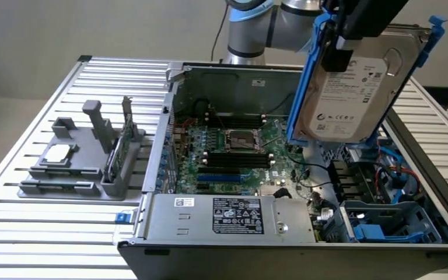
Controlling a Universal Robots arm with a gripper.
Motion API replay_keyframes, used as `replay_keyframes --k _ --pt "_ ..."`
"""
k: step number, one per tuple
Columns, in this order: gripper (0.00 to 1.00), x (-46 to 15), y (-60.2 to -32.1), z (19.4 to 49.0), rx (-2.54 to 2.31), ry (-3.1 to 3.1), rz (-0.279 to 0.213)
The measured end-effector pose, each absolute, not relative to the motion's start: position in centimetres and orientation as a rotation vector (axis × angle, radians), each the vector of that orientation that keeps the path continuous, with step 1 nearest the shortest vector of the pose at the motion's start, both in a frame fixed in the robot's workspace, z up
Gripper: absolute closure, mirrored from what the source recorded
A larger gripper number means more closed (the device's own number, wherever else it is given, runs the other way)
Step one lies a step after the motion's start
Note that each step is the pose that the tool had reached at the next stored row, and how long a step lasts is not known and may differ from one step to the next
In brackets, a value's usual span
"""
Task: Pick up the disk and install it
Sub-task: 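Pick up the disk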
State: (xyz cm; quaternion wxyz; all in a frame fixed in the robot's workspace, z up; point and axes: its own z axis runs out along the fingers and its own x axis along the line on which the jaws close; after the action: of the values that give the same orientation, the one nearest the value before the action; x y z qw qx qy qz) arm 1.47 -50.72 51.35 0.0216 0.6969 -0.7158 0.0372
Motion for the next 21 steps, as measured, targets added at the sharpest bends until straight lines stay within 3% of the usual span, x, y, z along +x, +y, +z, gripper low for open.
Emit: replay_keyframes --k 21 --pt "0.67 5.8 -56.0 51.2 2.163 -2.222 0.108"
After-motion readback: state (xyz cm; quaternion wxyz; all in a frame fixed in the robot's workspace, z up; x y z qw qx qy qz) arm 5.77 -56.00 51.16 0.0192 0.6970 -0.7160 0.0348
